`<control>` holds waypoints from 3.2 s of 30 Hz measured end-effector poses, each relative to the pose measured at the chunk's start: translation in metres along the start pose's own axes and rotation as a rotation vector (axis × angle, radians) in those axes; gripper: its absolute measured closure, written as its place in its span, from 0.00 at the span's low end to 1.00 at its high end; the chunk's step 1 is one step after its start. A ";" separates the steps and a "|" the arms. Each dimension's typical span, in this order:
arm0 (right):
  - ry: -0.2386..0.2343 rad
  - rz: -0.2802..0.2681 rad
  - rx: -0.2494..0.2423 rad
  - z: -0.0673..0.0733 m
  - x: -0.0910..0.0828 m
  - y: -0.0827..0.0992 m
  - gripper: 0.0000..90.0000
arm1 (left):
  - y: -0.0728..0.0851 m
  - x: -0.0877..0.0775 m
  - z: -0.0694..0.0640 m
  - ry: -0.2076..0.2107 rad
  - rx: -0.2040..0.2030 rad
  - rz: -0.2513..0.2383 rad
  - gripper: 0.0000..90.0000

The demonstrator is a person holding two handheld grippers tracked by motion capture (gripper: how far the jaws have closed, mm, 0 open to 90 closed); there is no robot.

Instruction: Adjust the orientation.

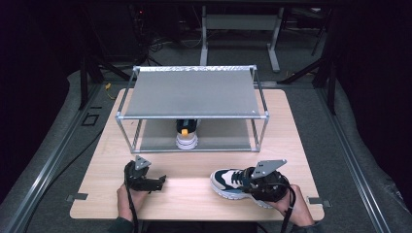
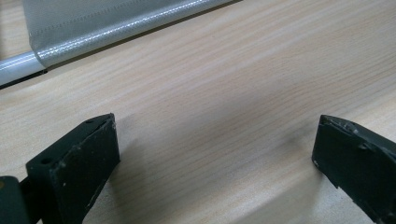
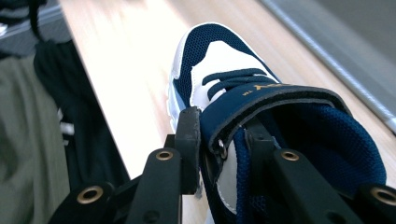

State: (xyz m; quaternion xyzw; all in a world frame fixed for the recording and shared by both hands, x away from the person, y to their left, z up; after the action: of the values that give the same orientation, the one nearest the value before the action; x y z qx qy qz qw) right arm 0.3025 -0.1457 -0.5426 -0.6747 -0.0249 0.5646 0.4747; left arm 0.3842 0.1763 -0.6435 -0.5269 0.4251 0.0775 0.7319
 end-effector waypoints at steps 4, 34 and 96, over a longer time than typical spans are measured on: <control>0.090 -0.022 0.048 -0.006 -0.002 -0.007 0.81 | 0.000 0.000 0.000 -0.001 -0.001 0.000 0.01; 0.297 -0.001 0.255 -0.020 0.050 -0.019 0.55 | 0.000 0.000 0.001 -0.008 -0.005 0.001 0.01; 0.148 -0.150 0.206 -0.052 0.046 0.042 0.25 | 0.000 0.000 0.002 -0.013 -0.014 0.000 0.01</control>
State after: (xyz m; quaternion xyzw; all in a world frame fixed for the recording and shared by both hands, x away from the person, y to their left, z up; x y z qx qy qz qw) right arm 0.3388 -0.1742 -0.6087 -0.6584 0.0177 0.4758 0.5829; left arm 0.3850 0.1777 -0.6436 -0.5314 0.4198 0.0840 0.7310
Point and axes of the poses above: each handheld gripper's, and its own axes: x roughly forward along the jaws, y roughly out of its underside, z roughly to its left, the point moved 10 cm from there along x, roughly forward along the jaws, and after that the axes turned 7 degrees about x, right-handed, at the moved point
